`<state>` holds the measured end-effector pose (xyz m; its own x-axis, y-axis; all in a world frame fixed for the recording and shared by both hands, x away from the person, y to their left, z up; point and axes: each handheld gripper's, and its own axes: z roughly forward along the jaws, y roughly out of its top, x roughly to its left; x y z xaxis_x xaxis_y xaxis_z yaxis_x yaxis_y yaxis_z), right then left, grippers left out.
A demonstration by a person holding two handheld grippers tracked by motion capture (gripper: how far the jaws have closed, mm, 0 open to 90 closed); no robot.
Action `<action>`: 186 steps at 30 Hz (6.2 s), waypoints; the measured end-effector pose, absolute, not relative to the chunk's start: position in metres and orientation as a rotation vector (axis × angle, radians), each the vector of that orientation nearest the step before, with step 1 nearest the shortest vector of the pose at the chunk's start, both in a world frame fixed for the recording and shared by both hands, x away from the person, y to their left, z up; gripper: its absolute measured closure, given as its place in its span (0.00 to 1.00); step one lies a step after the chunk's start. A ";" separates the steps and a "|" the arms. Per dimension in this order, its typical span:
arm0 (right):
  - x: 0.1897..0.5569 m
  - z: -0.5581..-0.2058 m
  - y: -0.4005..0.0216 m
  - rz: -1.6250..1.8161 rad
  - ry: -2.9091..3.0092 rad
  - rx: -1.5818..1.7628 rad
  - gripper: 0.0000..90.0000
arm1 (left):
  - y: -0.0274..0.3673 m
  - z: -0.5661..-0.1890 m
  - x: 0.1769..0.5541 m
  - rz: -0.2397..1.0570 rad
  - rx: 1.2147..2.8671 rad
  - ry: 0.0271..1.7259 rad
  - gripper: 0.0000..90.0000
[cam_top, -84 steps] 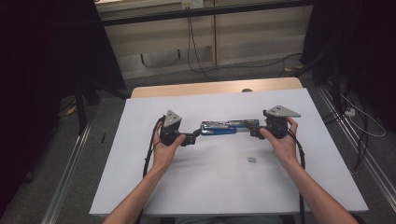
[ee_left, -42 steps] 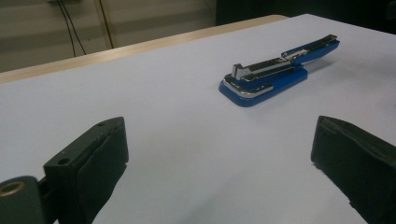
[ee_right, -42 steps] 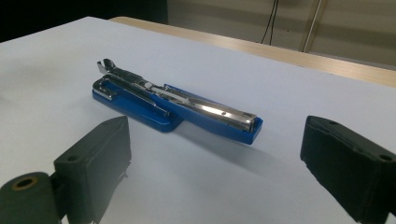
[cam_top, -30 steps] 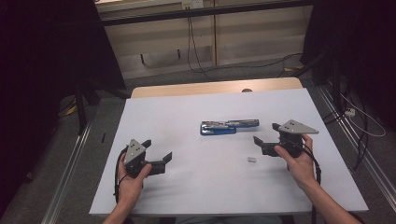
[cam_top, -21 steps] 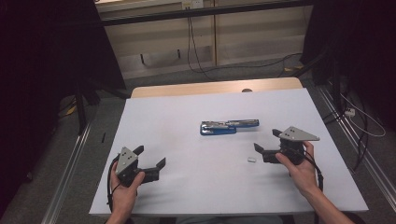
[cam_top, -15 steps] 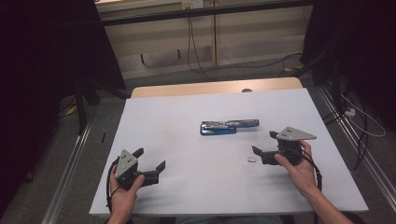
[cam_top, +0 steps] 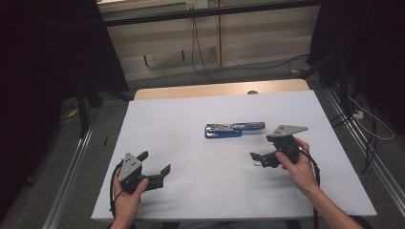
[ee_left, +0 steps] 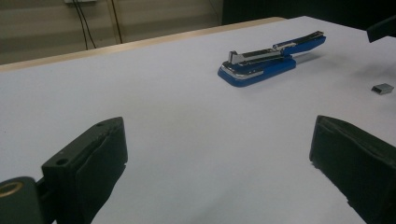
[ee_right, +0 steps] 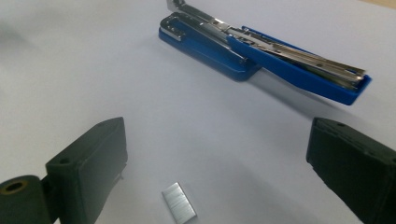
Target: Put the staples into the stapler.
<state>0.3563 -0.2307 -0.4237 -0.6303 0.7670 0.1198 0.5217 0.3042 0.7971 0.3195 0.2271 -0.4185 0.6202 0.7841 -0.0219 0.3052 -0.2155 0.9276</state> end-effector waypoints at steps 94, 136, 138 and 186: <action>0.373 -0.429 -0.214 0.794 2.846 0.826 0.88 | 0.218 -0.421 0.320 0.544 1.825 0.888 0.05; 0.406 -0.404 -0.196 1.013 2.714 0.822 0.88 | 0.220 -0.420 0.319 0.543 1.807 0.887 0.05; 0.409 -0.403 -0.194 1.021 2.706 0.809 0.88 | 0.220 -0.420 0.320 0.542 1.808 0.886 0.05; 0.466 -0.392 -0.144 1.114 2.660 0.715 0.88 | 0.220 -0.421 0.320 0.539 1.810 0.891 0.05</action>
<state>0.4659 -0.1445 -0.3925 -0.8707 0.4911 0.0275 0.3640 0.6059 0.7074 0.3198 0.2198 -0.4205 0.6284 0.7770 -0.0365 0.3287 -0.2228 0.9178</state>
